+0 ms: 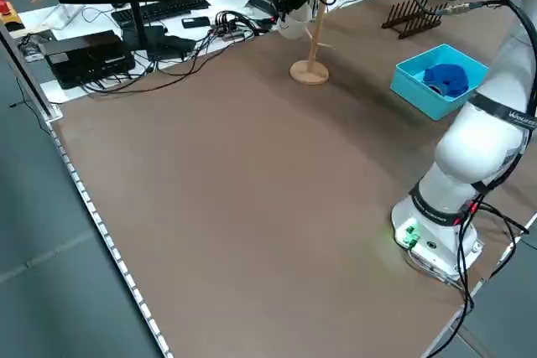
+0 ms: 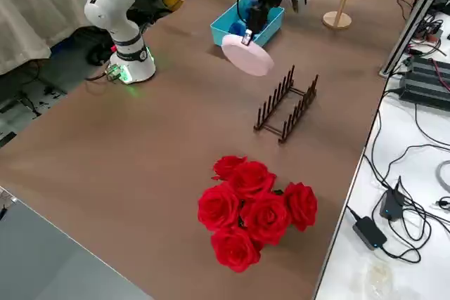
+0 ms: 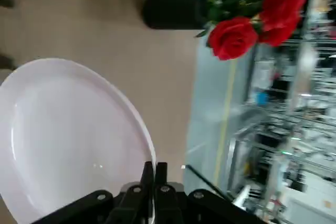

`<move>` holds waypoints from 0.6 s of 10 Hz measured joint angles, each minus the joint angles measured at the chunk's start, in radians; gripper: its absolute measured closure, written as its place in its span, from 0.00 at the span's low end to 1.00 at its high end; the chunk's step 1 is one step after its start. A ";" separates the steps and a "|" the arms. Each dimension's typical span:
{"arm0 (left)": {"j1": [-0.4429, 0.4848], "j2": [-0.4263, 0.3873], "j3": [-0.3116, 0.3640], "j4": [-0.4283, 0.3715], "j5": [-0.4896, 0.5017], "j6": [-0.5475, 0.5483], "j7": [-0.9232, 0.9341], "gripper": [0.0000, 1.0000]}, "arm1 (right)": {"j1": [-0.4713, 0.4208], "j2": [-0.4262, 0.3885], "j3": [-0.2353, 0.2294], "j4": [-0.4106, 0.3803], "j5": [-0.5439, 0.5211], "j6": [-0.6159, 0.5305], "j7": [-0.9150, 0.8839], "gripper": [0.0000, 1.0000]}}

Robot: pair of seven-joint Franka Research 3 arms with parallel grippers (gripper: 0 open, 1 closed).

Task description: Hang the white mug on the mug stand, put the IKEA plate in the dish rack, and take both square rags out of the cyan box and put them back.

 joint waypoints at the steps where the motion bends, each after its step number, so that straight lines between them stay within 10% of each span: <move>1: 0.000 -0.001 -0.003 -0.007 0.034 0.000 -0.005 0.94 | 0.020 0.044 0.000 0.001 -0.069 -0.007 0.056 0.97; 6: 0.002 -0.027 -0.011 -0.085 0.071 0.033 -0.046 0.94 | 0.026 0.220 -0.005 0.127 -0.157 -0.005 0.167 0.97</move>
